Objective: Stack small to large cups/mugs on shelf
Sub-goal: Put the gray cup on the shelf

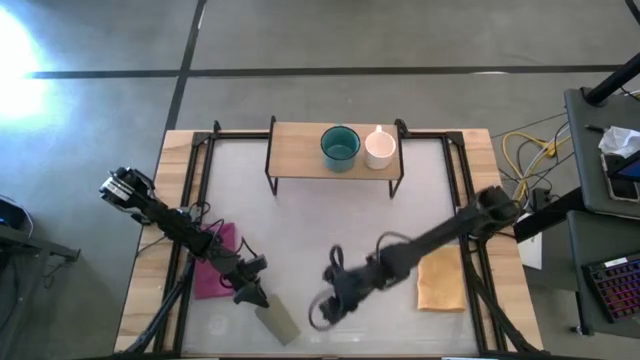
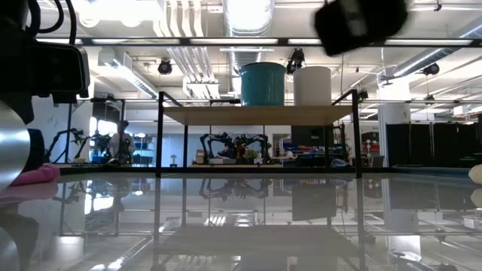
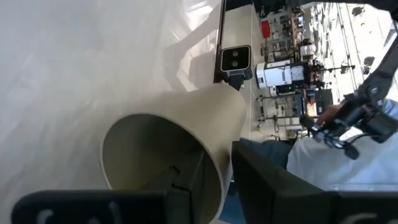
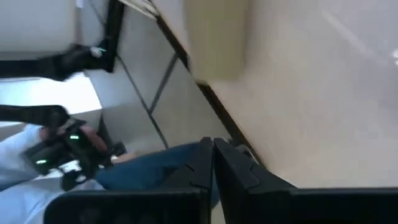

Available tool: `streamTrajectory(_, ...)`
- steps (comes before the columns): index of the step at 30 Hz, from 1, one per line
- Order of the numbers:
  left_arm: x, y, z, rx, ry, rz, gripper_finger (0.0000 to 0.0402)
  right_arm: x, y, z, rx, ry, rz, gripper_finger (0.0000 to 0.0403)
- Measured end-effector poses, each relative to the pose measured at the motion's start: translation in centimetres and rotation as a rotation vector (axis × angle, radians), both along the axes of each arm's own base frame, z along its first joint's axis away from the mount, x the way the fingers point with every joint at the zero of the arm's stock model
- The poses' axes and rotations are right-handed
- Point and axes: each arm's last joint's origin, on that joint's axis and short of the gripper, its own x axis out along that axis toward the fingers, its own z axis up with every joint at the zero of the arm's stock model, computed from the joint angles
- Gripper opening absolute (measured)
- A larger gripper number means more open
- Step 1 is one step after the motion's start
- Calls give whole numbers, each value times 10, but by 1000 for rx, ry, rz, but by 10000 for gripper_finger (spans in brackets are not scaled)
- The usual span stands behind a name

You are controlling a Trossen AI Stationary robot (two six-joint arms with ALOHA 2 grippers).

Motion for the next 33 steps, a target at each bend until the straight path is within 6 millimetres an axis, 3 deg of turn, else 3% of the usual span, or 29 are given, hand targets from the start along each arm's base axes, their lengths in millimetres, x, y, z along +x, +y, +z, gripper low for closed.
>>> streamTrajectory(5, 1, 0, 2, -1, -20, 35, 66, 1, 31, -25, 74, 35, -22, 9)
streamTrajectory(11, 5, -1, 8, -17, -51, 68, 48, 24, 48, -36, 110, -18, 10, 9)
streamTrajectory(16, 7, -2, 10, -20, -54, 66, 6, 47, 47, -48, 100, -35, 69, 9)
streamTrajectory(20, 6, -2, 8, -19, -39, 43, 5, 59, 47, -53, 94, -53, 90, 9)
streamTrajectory(33, 5, -4, 8, -24, -18, -24, 5, 63, 49, -67, 114, -9, 60, 9)
